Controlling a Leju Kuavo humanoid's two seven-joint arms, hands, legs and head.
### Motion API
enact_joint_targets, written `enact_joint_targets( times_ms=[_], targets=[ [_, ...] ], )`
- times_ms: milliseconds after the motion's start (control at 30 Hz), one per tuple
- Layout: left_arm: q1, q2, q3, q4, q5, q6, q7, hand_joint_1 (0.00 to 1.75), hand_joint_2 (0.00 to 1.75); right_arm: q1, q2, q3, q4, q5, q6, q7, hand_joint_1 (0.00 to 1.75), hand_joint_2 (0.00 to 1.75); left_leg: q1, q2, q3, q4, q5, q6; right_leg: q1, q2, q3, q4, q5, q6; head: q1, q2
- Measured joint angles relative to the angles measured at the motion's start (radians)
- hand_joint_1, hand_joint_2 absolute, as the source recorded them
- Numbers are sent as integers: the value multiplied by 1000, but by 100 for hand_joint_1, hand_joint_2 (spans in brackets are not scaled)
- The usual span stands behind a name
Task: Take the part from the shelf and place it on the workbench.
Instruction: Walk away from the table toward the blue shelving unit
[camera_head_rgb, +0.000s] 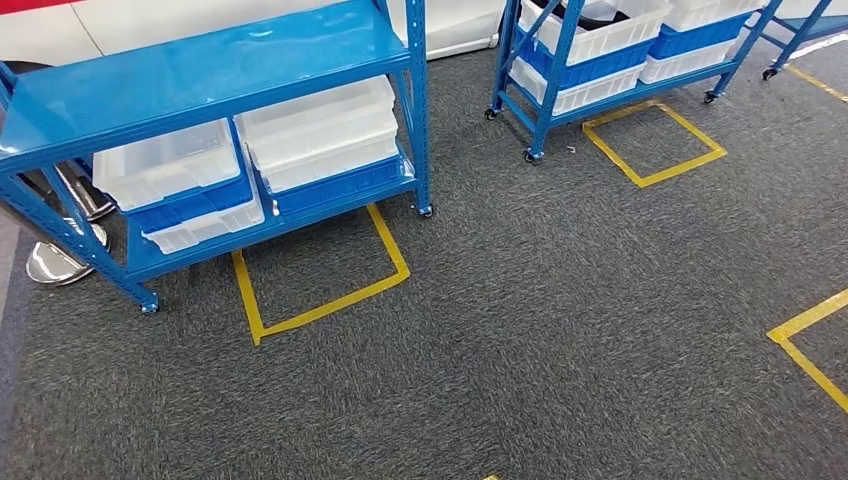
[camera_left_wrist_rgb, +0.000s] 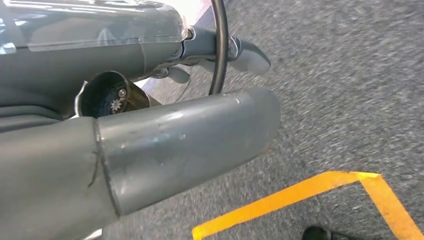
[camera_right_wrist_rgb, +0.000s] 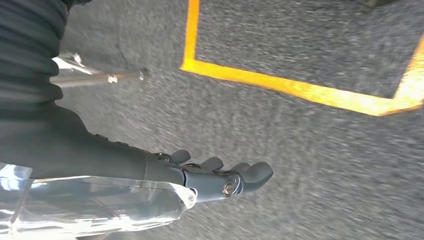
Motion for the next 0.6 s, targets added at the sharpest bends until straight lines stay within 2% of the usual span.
enact_joint_targets(
  times_ms=[33,67,100,133,167,200,267,300,333,400,433,500,533,567,600],
  targets=[
    [-2,0,1,0,0,0,-7,0,0,1,1,0,0,0,-1,-1,0,175,-1,29,-28,57,-31,-3,3,-14,0,-1,-1,-4,-1,0],
    [-3,0,2,0,0,0,-15,0,0,2,1,0,0,0,-1,0,0,175,0,45,-60,123,-62,-5,5,-29,0,-1,-2,-8,-1,0],
    [-4,0,2,0,0,0,-23,0,0,3,2,0,0,-1,-1,1,0,175,0,55,-86,177,-81,-7,8,-45,0,0,-3,-9,-1,0],
    [-4,0,2,0,0,0,-31,0,0,3,2,0,0,-3,-2,2,0,175,0,60,-98,202,-83,-8,9,-59,0,0,-4,-10,-1,0],
    [-3,0,2,0,-2,0,-36,0,0,2,2,-1,0,-5,-2,2,0,175,0,64,-91,190,-67,-8,10,-72,2,0,-6,-11,-1,0],
    [-1,0,2,0,-4,0,-39,0,0,2,2,-1,0,-7,-3,2,0,175,0,70,-64,141,-36,-6,11,-83,4,0,-7,-10,-1,0],
    [-3,0,2,0,-10,0,-31,0,0,0,3,-1,0,-8,-3,0,0,175,-7,109,9,6,19,5,14,-103,10,1,-12,-4,-1,0],
    [-5,0,2,0,-13,-1,-25,0,0,0,4,-1,0,-8,-3,-1,0,175,-11,125,32,-40,32,12,16,-112,12,1,-14,0,-1,0],
    [-6,0,2,0,-17,-2,-18,0,0,-1,5,-1,0,-8,-3,0,0,175,-16,135,42,-64,35,19,17,-121,15,1,-16,5,-1,0],
    [-5,0,2,0,-20,-4,-12,0,0,-4,6,-1,0,-9,-2,4,0,175,-18,118,42,-73,35,29,18,-138,22,-3,-19,17,0,0],
    [-2,-1,2,0,-21,-5,-11,0,0,-6,6,-1,0,-9,-1,7,0,131,-15,109,46,-79,39,34,17,-131,25,-1,-23,23,0,0],
    [-1,-2,2,0,-22,-6,-13,0,0,-7,7,-2,-1,-10,-1,7,0,44,-9,91,54,-92,49,46,15,-84,9,47,-57,33,1,0],
    [-3,-2,2,0,-22,-7,-16,0,44,-5,7,-2,-1,-12,0,5,0,0,-7,85,55,-94,52,50,13,-54,-16,100,-87,36,1,0],
    [-5,-3,2,0,-22,-8,-19,0,87,-4,7,-3,-1,-17,0,4,0,0,-7,77,54,-94,53,53,13,-36,-50,164,-118,38,2,0],
    [-6,-3,2,0,-23,-10,-23,0,131,-2,6,-3,-1,-25,1,5,0,44,-7,70,54,-93,52,55,13,-29,-82,223,-138,39,2,0]
  ],
)
